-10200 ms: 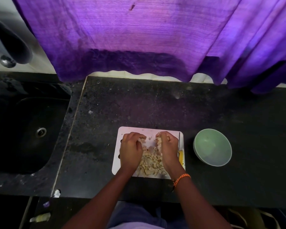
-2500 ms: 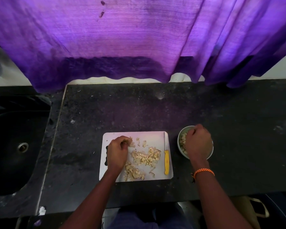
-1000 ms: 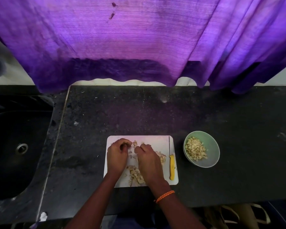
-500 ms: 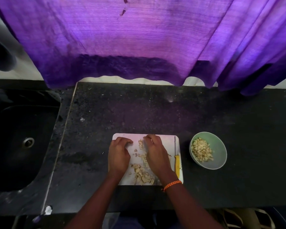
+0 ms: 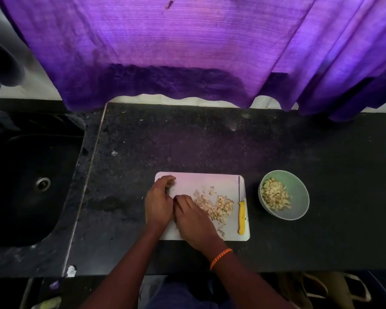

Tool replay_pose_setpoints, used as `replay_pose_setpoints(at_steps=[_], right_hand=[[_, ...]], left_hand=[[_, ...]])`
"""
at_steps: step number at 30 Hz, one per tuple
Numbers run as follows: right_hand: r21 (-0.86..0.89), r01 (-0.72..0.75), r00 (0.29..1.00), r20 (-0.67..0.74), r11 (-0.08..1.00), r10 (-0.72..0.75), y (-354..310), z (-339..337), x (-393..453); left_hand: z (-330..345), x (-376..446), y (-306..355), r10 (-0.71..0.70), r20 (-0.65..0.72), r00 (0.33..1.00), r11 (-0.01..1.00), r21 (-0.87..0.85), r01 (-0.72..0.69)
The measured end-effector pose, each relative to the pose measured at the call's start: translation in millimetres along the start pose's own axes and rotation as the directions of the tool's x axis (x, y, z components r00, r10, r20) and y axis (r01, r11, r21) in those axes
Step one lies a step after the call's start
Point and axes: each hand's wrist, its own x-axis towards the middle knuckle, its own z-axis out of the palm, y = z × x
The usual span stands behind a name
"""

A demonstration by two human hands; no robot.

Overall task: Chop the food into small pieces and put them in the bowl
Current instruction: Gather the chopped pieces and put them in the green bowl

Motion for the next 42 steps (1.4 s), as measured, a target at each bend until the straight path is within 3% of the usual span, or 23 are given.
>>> replay_pose_setpoints(at_steps=[7, 14, 17, 20, 23, 25, 28, 31, 35, 37, 42], right_hand=[[-0.165, 0.209, 0.978, 0.043, 0.964, -0.205, 1, 26, -38], [-0.276, 0.258, 0.958, -0.054, 0.926, -0.282, 37, 11, -39], [-0.298, 0.217, 0.965, -0.079, 0.929, -0.251, 48, 4, -31], [-0.253, 0.115, 0.979, -0.136, 0.961, -0.153, 56, -1, -30], [-0.059, -0.187, 0.951, -0.261, 0.981, 0.165, 56, -7, -37], [0.184, -0.38, 0.845, -0.329, 0.906, 0.421, 54, -12, -43], [0.447, -0.489, 0.679, -0.344, 0.749, 0.648, 50, -12, -50], [0.509, -0.564, 0.568, -0.333, 0.651, 0.753, 42, -8, -45], [0.615, -0.554, 0.483, -0.311, 0.561, 0.818, 32, 0, -31], [0.648, -0.532, 0.489, -0.291, 0.546, 0.822, 29, 4, -25], [0.739, -0.393, 0.588, -0.256, 0.547, 0.767, 30, 2, -20]], left_hand=[[-1, -7, 0, 0.026, -0.012, 1.0, 1.0, 0.016, -0.025], [-3, -10, 3, 0.021, 0.003, 1.0, 0.999, 0.038, -0.021], [-2, -10, 4, 0.02, 0.006, 1.0, 0.998, 0.058, -0.02], [-1, -11, 4, 0.054, 0.021, 0.998, 0.996, 0.076, -0.055], [1, -14, 1, 0.1, 0.039, 0.994, 0.987, 0.122, -0.104], [3, -18, -1, 0.147, 0.059, 0.987, 0.974, 0.168, -0.155], [8, -26, -4, 0.215, 0.089, 0.973, 0.942, 0.243, -0.23], [15, -43, 2, 0.211, 0.081, 0.974, 0.917, 0.329, -0.226], [28, -69, 17, 0.073, 0.081, 0.994, 0.922, 0.374, -0.098], [35, -75, 23, 0.046, 0.107, 0.993, 0.918, 0.387, -0.084], [42, -69, 41, 0.036, 0.153, 0.988, 0.956, 0.283, -0.079]])
